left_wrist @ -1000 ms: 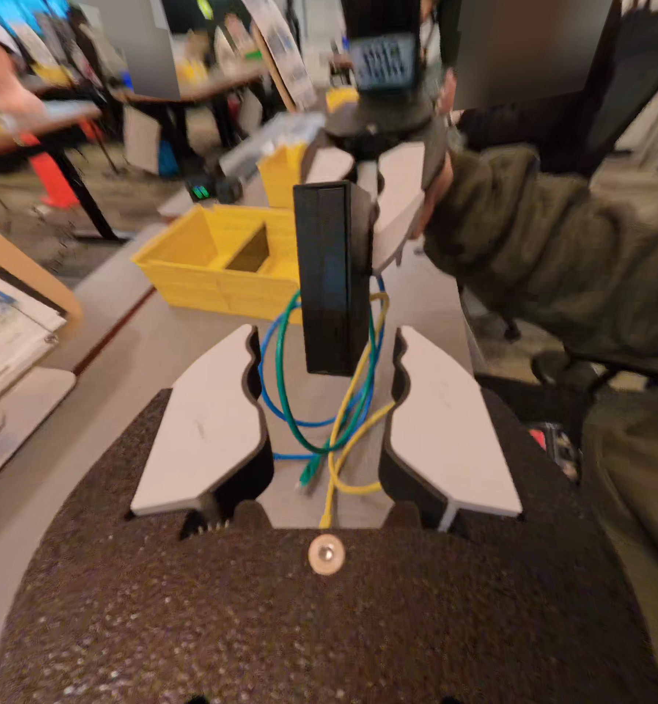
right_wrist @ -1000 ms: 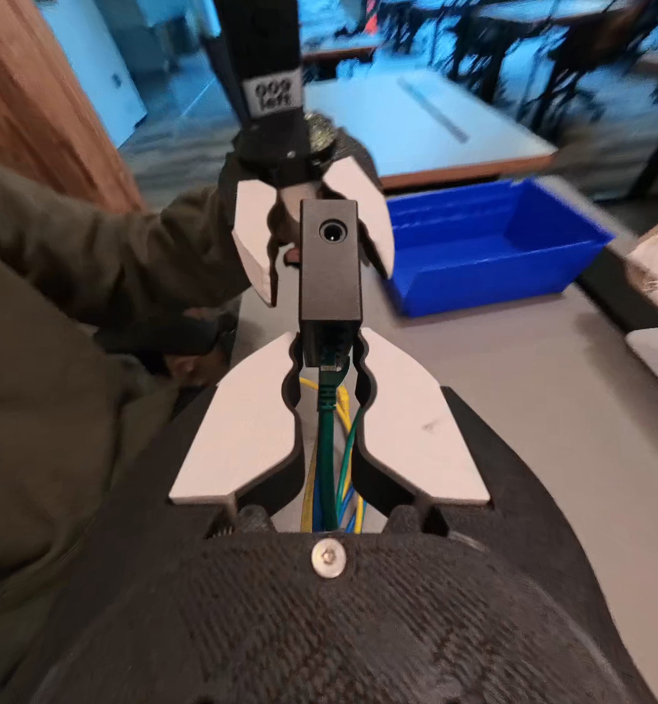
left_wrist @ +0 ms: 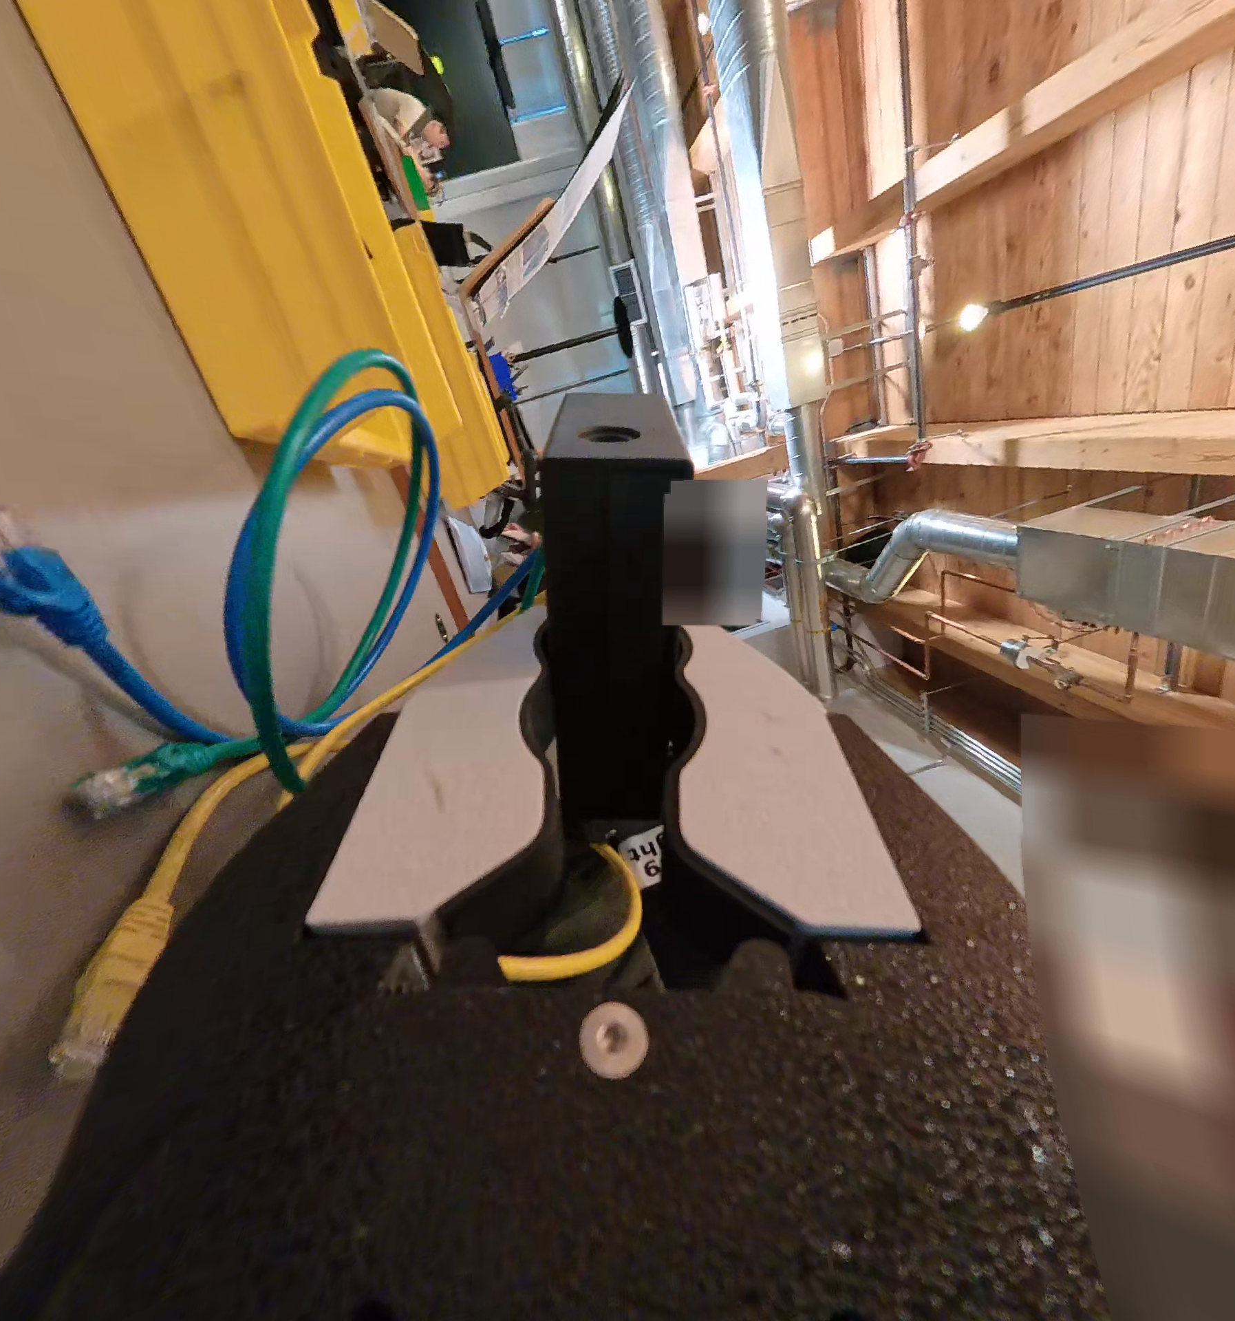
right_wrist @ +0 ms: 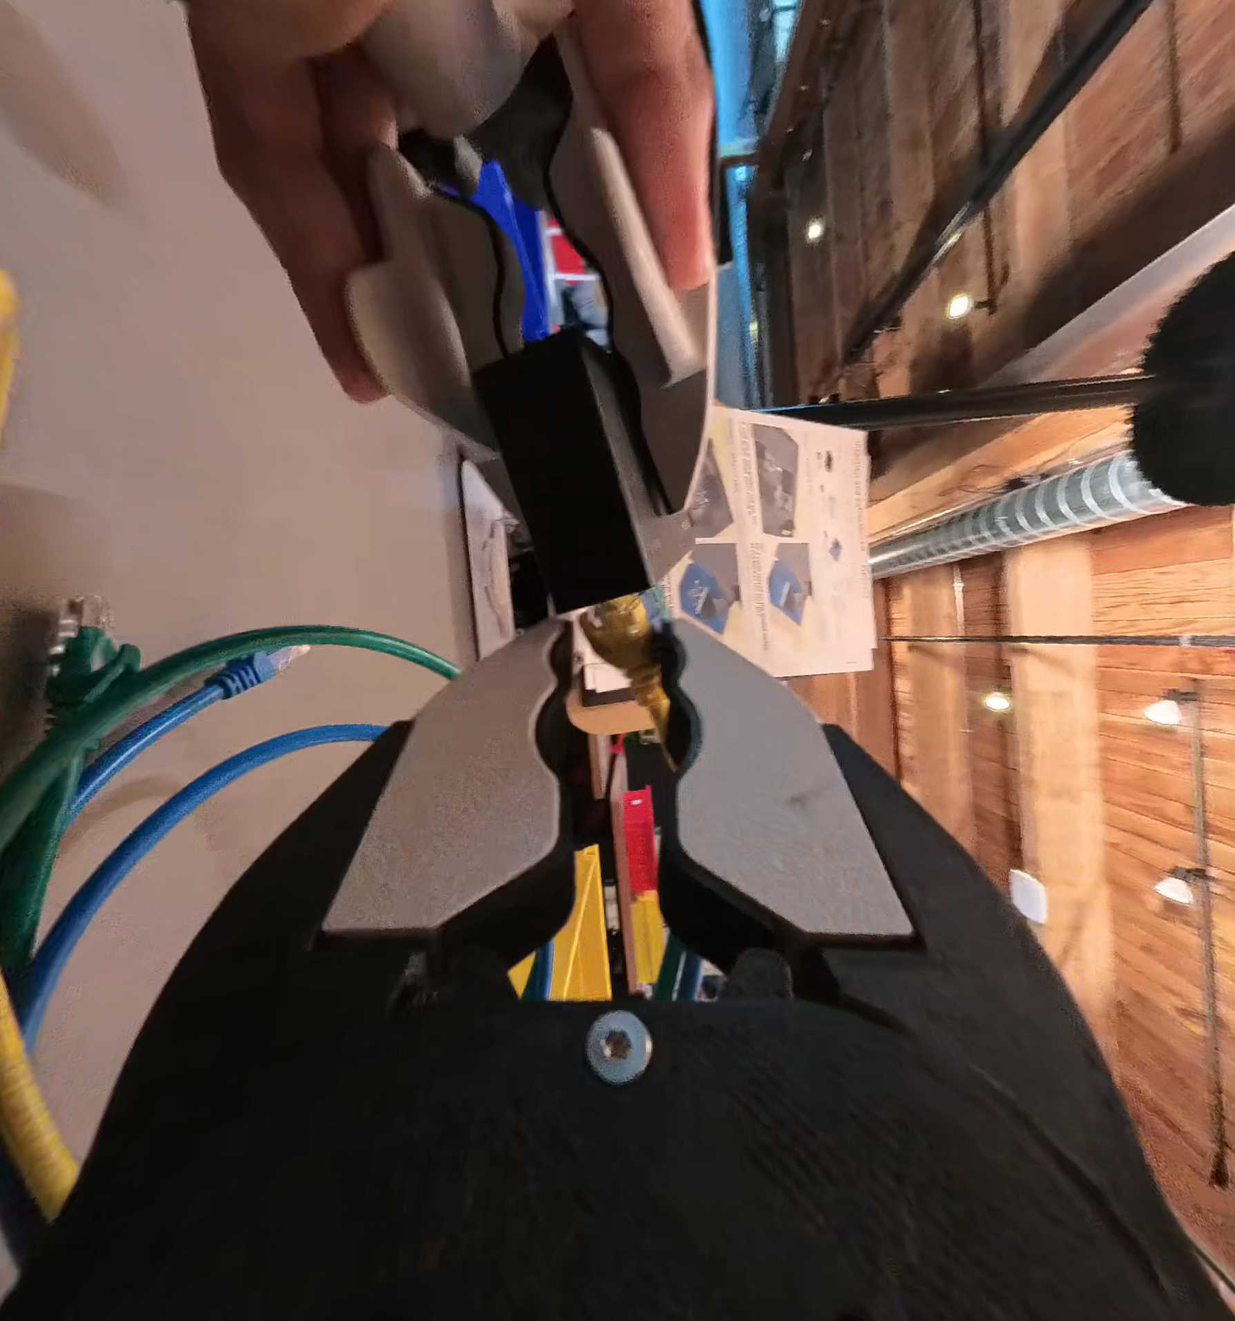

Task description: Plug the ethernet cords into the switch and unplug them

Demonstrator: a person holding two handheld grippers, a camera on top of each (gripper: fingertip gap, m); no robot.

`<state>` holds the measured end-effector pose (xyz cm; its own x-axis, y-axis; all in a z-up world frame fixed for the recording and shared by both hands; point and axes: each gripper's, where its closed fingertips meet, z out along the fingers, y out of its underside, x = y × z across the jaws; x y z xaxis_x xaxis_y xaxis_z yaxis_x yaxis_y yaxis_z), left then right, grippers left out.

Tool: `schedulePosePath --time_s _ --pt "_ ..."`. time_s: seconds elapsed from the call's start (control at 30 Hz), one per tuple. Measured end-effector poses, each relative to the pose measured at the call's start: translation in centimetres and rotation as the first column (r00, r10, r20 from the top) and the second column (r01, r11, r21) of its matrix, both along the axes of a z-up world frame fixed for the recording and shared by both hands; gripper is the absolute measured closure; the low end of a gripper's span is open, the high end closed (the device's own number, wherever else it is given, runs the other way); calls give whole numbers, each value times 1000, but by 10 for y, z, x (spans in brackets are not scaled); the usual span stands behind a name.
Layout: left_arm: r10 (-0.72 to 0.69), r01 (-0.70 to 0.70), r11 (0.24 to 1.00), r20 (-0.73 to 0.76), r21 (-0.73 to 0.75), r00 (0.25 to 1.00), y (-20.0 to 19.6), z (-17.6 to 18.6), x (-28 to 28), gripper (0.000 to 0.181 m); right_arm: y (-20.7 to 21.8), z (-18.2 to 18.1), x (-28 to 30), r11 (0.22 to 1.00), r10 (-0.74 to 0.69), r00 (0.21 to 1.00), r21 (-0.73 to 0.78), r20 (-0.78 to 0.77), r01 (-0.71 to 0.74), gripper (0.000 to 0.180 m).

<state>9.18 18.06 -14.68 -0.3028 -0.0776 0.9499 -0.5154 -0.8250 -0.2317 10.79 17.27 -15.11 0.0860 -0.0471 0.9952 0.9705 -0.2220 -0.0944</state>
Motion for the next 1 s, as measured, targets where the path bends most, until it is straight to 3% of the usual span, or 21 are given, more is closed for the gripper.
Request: schedulePosePath --time_s 0.2,0.3,0.53,0.8,0.93,1.0 --pt "-10 10 1000 -23 3 1000 -11 -8 -1 153 -12 -9 -5 1000 -25 999 6 24 25 163" --pt "-28 27 999 -9 -31 1000 -13 -10 2 146 -14 -19 -9 998 -18 1000 -68 -16 17 164" --pt "-79 69 990 -77 -120 994 -19 -34 9 149 -18 -39 -4 968 -89 994 -242 -66 71 162" --pt "-64 54 991 -84 -123 994 -19 -32 17 151 -23 -36 3 977 -106 977 -200 -186 68 160" --pt "-36 28 994 -78 -103 996 -17 -30 23 151 -31 -34 3 981 -120 872 -192 -475 30 154" --pt "-8 3 995 -46 -100 999 -13 -24 25 151 -38 -28 1 988 -113 675 -154 -729 -2 146"
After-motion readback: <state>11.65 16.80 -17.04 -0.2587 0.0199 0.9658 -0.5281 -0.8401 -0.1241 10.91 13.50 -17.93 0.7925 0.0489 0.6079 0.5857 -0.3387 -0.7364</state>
